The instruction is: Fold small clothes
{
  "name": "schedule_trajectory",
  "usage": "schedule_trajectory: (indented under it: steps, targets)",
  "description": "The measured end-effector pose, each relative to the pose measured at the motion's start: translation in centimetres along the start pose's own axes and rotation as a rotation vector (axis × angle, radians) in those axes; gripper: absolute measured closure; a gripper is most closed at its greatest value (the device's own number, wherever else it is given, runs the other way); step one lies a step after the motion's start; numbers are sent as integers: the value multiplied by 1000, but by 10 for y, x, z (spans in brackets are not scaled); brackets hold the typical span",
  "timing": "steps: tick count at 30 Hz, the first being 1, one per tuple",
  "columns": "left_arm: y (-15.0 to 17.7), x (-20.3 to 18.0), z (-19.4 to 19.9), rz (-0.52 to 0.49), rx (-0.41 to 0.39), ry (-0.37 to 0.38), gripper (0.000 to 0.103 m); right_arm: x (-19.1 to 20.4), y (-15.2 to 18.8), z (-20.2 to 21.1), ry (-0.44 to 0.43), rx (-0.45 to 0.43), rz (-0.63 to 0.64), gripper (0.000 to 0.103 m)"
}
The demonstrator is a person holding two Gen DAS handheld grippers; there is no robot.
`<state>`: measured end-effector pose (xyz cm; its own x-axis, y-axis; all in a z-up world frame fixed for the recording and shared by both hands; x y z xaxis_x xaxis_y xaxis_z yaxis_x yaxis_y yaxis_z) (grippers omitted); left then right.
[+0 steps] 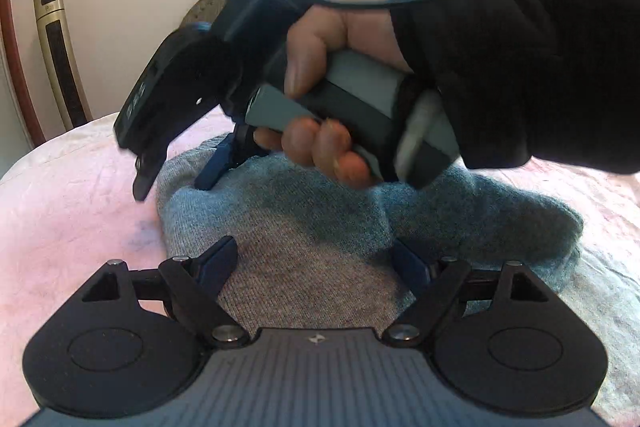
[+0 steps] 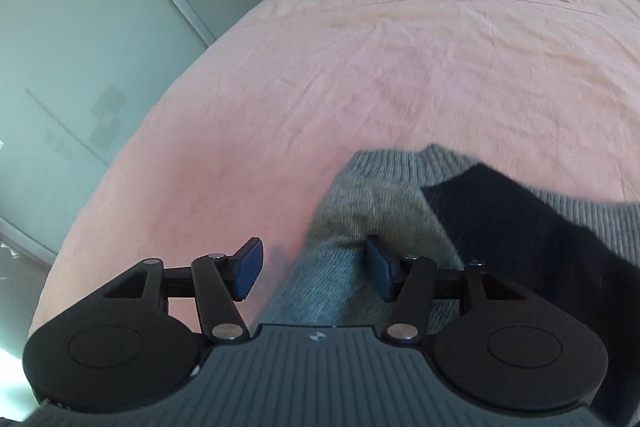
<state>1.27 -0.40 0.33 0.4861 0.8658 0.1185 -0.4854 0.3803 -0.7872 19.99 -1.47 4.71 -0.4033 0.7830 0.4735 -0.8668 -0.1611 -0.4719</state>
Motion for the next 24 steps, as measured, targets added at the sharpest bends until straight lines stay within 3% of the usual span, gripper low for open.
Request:
schedule_trajectory:
  steps: [2, 3, 4, 5, 7, 9, 11, 12, 13, 15, 17, 19, 21, 24]
  targets:
    - [1, -1, 1, -1, -3, 2, 18, -15, -7, 3, -48, 13, -105, 54]
    - [1, -1, 2, 0, -4, 4, 18, -18, -7, 8, -27, 20, -113, 68]
    - [2, 0, 2, 3, -6, 6, 18, -20, -5, 17, 2, 13, -127, 74]
    - [3, 0, 3, 6, -8, 8, 18, -23, 2, 30, -6, -18, -155, 70]
    - [3, 2, 2, 9, -10, 12, 18, -30, 16, 59, -81, -92, -183, 50]
    - [4, 2, 1, 9, -10, 14, 17, -45, 31, 80, -118, -127, -223, 40]
    - [4, 2, 1, 4, -10, 14, 17, -69, 44, 84, -67, -121, -266, 40]
    - [4, 1, 1, 0, -8, 11, 17, -80, 50, 84, -44, -127, -276, 55]
    - [5, 1, 1, -1, -8, 10, 17, -91, 55, 82, -40, -148, -288, 77]
    - [6, 1, 1, 2, -9, 9, 17, -101, 58, 87, -4, -157, -345, 96]
    - [5, 5, 2, 2, -9, 6, 17, -89, 62, 96, 65, -192, -322, 90]
    - [6, 7, 4, 2, -9, 6, 16, -66, 68, 105, 115, -224, -235, 49]
    - [3, 4, 4, 0, -8, 7, 15, -46, 72, 105, 102, -224, -154, 31]
    - [3, 2, 5, -3, -7, 7, 15, -40, 74, 81, 213, -150, -65, 30]
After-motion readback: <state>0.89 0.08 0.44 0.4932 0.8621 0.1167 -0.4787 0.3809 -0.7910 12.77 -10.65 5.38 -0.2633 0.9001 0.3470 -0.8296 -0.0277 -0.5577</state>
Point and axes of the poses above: each gripper's, at about its wrist camera, not at the fingertips, and z roughly against the way its jaws point, x to its left, y to its underside, the point moved 1 cm from there along -z, roughly the way its jaws point, and after that the axes turned 4 degrees about x, right-handed, at the moved point
